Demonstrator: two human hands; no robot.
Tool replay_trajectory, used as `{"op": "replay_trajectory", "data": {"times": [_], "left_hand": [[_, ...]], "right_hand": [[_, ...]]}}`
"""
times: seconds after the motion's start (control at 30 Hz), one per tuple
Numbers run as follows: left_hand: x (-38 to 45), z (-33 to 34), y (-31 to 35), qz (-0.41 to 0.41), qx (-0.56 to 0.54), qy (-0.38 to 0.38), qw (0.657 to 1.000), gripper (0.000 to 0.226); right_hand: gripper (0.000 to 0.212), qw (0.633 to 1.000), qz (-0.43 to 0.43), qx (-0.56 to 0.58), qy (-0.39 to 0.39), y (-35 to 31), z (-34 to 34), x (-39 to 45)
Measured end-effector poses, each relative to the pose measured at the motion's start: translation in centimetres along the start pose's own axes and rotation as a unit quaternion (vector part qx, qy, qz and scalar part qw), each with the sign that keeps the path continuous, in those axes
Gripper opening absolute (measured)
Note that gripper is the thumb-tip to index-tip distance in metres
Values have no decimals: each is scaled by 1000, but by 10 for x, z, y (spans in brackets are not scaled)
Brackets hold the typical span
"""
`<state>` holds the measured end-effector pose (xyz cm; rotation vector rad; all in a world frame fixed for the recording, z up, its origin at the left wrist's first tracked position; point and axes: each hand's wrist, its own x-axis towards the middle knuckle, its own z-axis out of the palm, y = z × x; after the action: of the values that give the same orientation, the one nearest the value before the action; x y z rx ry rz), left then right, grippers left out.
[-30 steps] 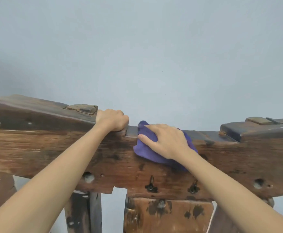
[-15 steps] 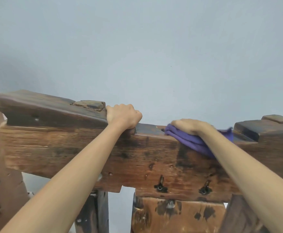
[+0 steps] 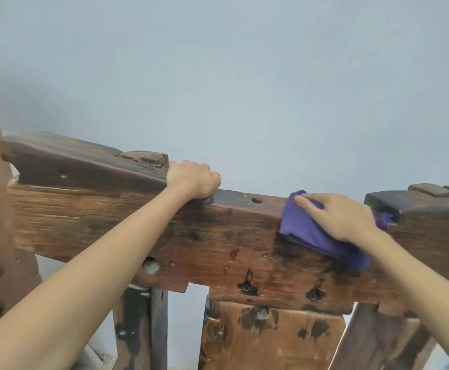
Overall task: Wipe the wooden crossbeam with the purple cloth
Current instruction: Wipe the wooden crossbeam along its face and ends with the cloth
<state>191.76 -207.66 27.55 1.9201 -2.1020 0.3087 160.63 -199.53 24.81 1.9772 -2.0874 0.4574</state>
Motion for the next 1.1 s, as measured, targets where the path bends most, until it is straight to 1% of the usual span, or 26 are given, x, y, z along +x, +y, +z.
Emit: {"op": "replay_trajectory", "data": {"times": [0.03,0.1,0.17,0.2,0.23,0.3,0.33,0.4,0.5,0.6,0.73,0.77,0.8,0.87,0.9,0.93,1.0,1.1], "left_hand": [[-1,1,1,-3,0,1,1000,51],[-1,2,3,-15,-1,14,1000,50],[-1,2,6,-27,-8,30,999,49],[0,3,7,-28,-14,39,999,49],[1,4,8,-27,-20,47,998,50],[3,7,8,-27,-33,62,997,49],[5,7,8,-26,-38,70,996,48],[8,8,7,-27,-45,81,995,50],[10,8,7,-21,-49,86,995,51],[11,6,7,-27,-50,76,995,54],[8,0,6,-35,-48,47,997,54],[7,-2,6,-34,-42,36,998,50],[6,-3,6,-35,-33,24,999,47],[4,-7,4,-40,-19,-7,999,44],[3,-8,3,-42,-13,-20,999,45],[2,-8,2,-41,-7,-29,999,48],[0,-10,0,-37,8,-39,999,53],[-1,-10,-1,-33,20,-52,998,51]], "right_hand": [[66,997,50,-20,-48,21,-7,10],[65,984,110,-60,-125,42,-13,34],[66,972,147,-86,-163,37,-9,55],[64,969,163,-63,-176,28,-6,65],[60,965,175,-2,-198,15,-3,73],[53,943,160,143,-254,-17,5,86],[51,934,141,181,-272,-37,8,90],[50,927,99,201,-300,-81,14,99],[50,929,37,201,-309,-143,21,103],[47,942,-22,179,-283,-178,25,99],[49,958,-101,141,-228,-186,19,75],[49,964,-119,133,-198,-183,18,64],[47,971,-137,125,-151,-179,18,52],[44,979,-168,112,-17,-165,22,19],[44,977,-184,101,36,-156,25,1],[47,975,-197,82,59,-145,28,-15],[56,978,-192,52,68,-113,33,-36],[58,993,-84,11,85,-44,25,-46]]}}
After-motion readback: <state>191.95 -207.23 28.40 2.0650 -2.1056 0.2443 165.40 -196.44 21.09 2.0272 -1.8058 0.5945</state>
